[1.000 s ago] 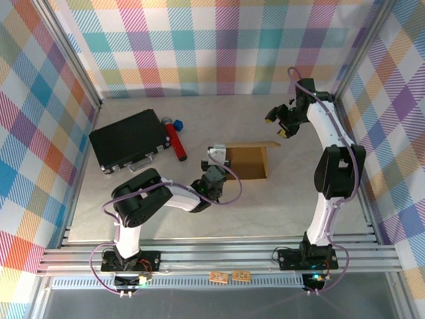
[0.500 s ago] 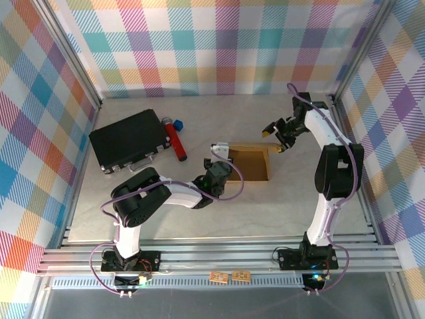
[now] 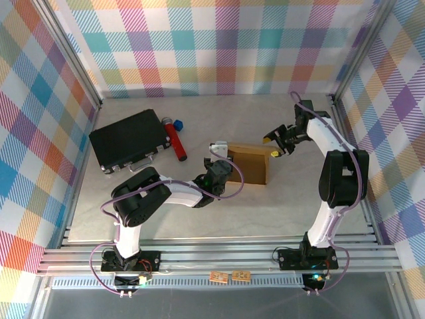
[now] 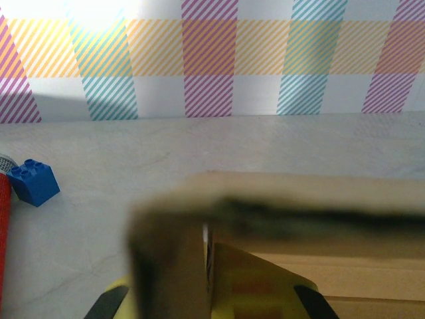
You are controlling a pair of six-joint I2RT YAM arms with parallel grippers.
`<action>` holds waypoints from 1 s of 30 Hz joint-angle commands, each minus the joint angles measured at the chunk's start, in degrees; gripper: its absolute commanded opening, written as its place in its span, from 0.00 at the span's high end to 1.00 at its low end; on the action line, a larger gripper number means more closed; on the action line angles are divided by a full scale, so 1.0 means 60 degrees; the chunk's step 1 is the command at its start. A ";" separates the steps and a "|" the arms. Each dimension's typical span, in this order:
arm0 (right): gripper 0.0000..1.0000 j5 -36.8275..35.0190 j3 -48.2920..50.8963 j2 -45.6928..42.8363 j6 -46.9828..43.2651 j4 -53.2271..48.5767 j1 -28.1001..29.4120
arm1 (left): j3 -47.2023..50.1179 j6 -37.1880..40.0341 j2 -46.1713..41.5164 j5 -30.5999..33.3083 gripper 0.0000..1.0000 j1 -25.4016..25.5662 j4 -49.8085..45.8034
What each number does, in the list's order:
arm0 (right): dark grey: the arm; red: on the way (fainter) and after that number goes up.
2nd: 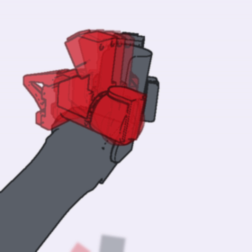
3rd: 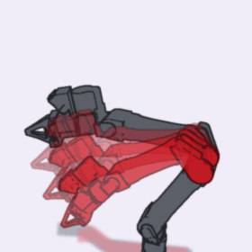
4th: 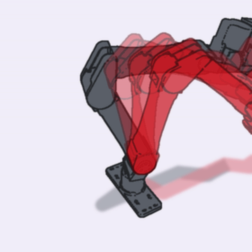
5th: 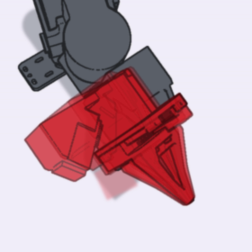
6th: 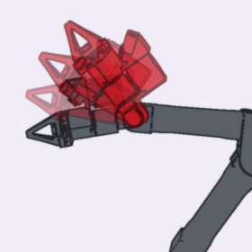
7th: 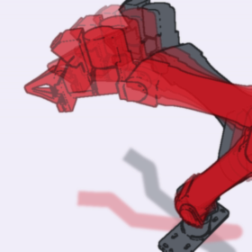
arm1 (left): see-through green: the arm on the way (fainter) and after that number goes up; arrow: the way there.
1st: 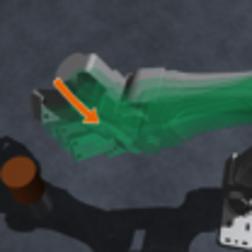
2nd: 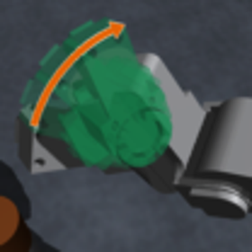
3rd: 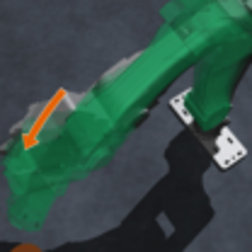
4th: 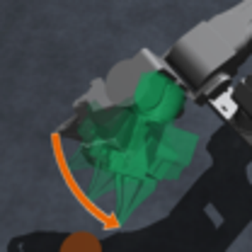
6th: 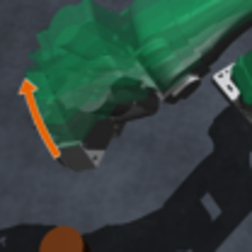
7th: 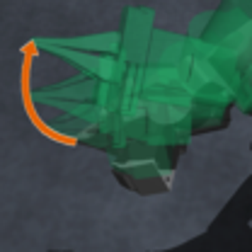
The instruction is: Fold the paper box
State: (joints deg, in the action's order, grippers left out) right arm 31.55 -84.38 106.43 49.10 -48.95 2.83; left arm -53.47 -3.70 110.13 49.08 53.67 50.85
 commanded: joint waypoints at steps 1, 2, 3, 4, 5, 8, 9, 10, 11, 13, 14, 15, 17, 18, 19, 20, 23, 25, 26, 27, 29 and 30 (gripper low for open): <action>0.57 0.0163 0.0321 -0.0423 0.0030 0.0145 0.0223 | -0.0127 -0.0523 0.0132 -0.0112 1.00 -0.0039 -0.0133; 0.58 0.0064 0.0394 -0.0450 -0.0027 0.0138 0.0279 | -0.0125 -0.0611 0.0118 -0.0128 1.00 -0.0031 -0.0186; 0.58 -0.0022 0.0504 -0.0476 -0.0067 0.0152 0.0325 | -0.0100 -0.0716 0.0117 -0.0123 1.00 -0.0024 -0.0251; 0.60 -0.0082 0.0623 -0.0508 -0.0083 0.0212 0.0359 | -0.0074 -0.0840 0.0092 -0.0123 1.00 -0.0003 -0.0311; 0.60 -0.0118 0.0752 -0.0546 -0.0072 0.0279 0.0389 | -0.0029 -0.0957 0.0063 -0.0126 1.00 -0.0007 -0.0357; 0.64 -0.0204 0.1200 -0.0721 0.0040 0.0646 0.0440 | 0.0176 -0.1467 -0.0083 -0.0160 1.00 0.0005 -0.0526; 0.66 -0.0233 0.1316 -0.0778 0.0079 0.0766 0.0470 | 0.0271 -0.1679 -0.0154 -0.0180 1.00 0.0004 -0.0623; 0.67 -0.0274 0.1404 -0.0829 0.0105 0.0867 0.0491 | 0.0367 -0.1898 -0.0226 -0.0210 1.00 0.0021 -0.0709; 0.68 -0.0306 0.1465 -0.0869 0.0106 0.0917 0.0517 | 0.0432 -0.2080 -0.0286 -0.0248 1.00 0.0034 -0.0773; 0.69 -0.0401 0.1540 -0.0915 0.0105 0.0965 0.0566 | 0.0584 -0.2450 -0.0444 -0.0299 1.00 0.0079 -0.0926; 0.69 -0.0435 0.1584 -0.0922 0.0093 0.0968 0.0604 | 0.0617 -0.2594 -0.0510 -0.0300 0.99 0.0107 -0.1018; 0.71 -0.0486 0.1635 -0.0930 0.0072 0.0979 0.0626 | 0.0672 -0.2761 -0.0590 -0.0312 0.96 0.0133 -0.1119; 0.72 -0.0593 0.1752 -0.1025 0.0035 0.1037 0.0695 | 0.0738 -0.3035 -0.0747 -0.0405 0.90 0.0179 -0.1322; 0.73 -0.0677 0.1839 -0.1080 -0.0001 0.1053 0.0740 | 0.0764 -0.3224 -0.0835 -0.0456 0.88 0.0195 -0.1496; 0.74 -0.0751 0.1931 -0.1132 -0.0046 0.1122 0.0778 | 0.0809 -0.3440 -0.0916 -0.0525 0.86 0.0209 -0.1654; 0.74 -0.0818 0.2012 -0.1192 -0.0100 0.1175 0.0802 | 0.0853 -0.3598 -0.0996 -0.0639 0.85 0.0224 -0.1739; 0.76 -0.1094 0.2253 -0.1308 -0.0370 0.1253 0.0874 | 0.0986 -0.4099 -0.1286 -0.0883 0.80 0.0309 -0.2099; 0.76 -0.1268 0.2395 -0.1398 -0.0487 0.1273 0.0876 | 0.1110 -0.4464 -0.1523 -0.1060 0.75 0.0328 -0.2330; 0.76 -0.1342 0.2463 -0.1454 -0.0533 0.1317 0.0891 | 0.1208 -0.4703 -0.1669 -0.1198 0.70 0.0328 -0.2454; 0.76 -0.1404 0.2522 -0.1503 -0.0564 0.1331 0.0891 | 0.1286 -0.4854 -0.1824 -0.1354 0.64 0.0328 -0.2528; 0.77 -0.1466 0.2608 -0.1531 -0.0617 0.1396 0.0891 | 0.1434 -0.5274 -0.2265 -0.1792 0.51 0.0328 -0.2933; 0.77 -0.1444 0.2628 -0.1524 -0.0610 0.1418 0.0887 | 0.1448 -0.5464 -0.2486 -0.2023 0.47 0.0328 -0.3197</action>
State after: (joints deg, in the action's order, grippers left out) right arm 24.60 -69.65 98.24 47.13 -40.49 7.75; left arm -45.45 -30.48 99.77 41.15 55.11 35.03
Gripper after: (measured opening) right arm 0.232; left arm 0.506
